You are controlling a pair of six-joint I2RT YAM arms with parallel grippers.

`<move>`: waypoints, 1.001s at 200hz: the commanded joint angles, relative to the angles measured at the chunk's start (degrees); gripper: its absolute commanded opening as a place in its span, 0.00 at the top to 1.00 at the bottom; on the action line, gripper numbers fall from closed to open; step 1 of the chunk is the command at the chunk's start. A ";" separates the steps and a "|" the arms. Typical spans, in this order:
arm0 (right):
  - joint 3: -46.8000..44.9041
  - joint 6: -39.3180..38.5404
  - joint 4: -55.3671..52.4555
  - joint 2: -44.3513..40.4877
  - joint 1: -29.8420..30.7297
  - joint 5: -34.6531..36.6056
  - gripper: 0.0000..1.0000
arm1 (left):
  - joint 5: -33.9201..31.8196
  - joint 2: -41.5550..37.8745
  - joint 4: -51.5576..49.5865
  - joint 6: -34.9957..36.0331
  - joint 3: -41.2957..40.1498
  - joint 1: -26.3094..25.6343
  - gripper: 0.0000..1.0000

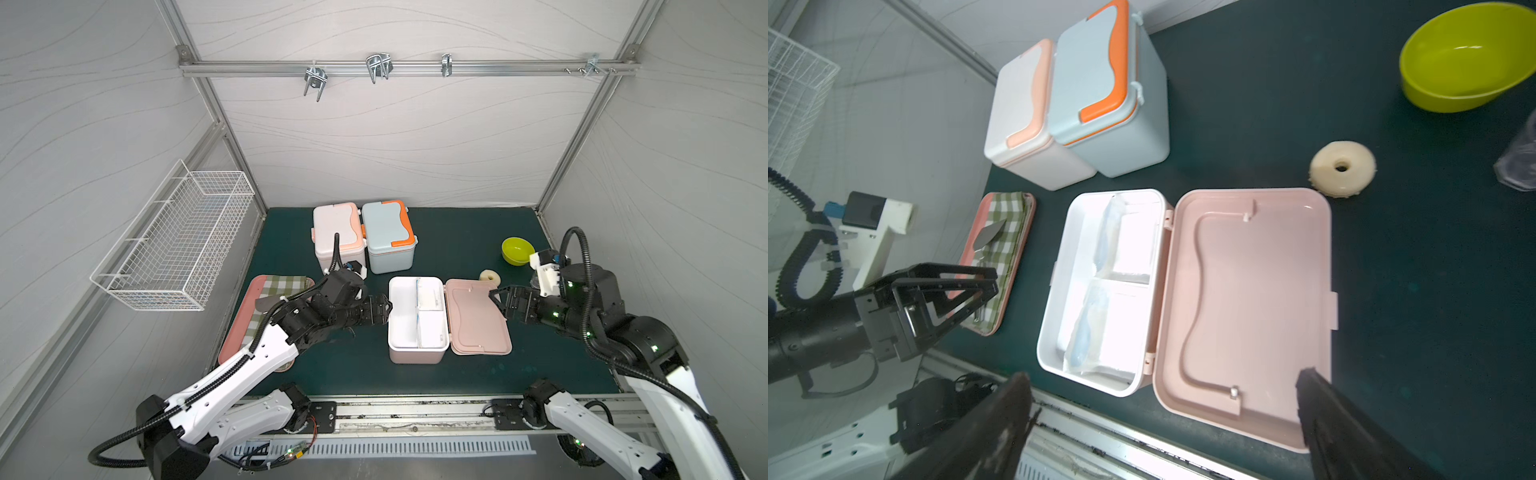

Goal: Open first aid kits and take out gauze
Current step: Open the lid of the first aid kit, then pick up the gauze from the first aid kit.

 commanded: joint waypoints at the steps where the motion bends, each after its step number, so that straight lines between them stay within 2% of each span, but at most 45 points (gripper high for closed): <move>1: -0.88 -1.90 5.20 2.90 -0.21 -8.37 0.04 | -0.35 -4.82 1.18 -1.93 -2.52 0.30 0.05; 28: -2.16 -0.42 7.95 6.82 1.80 -10.27 0.10 | 1.05 -8.01 2.47 -2.22 -4.94 0.33 0.05; 49: -2.90 -0.14 8.14 8.32 6.88 -3.46 0.11 | 3.69 -5.69 2.67 -1.76 -2.99 0.33 0.08; 73: -3.55 -0.37 6.97 9.06 9.57 1.55 0.11 | 6.11 -0.55 2.25 -0.53 0.80 -0.18 0.15; 94: -5.17 -1.77 6.62 8.31 9.63 3.57 0.08 | 2.56 4.05 0.70 1.20 4.68 -2.86 0.18; 107: -5.27 -2.83 5.78 8.43 9.59 4.96 0.01 | 0.15 7.32 -0.19 2.19 7.52 -5.22 0.19; 137: -4.14 -5.05 3.35 9.58 7.69 5.80 0.01 | -6.06 15.82 -4.27 4.04 16.09 -10.09 0.24; 200: -9.53 -1.90 5.70 4.86 0.72 4.19 0.01 | -11.71 27.74 -12.23 5.47 28.61 -11.17 0.38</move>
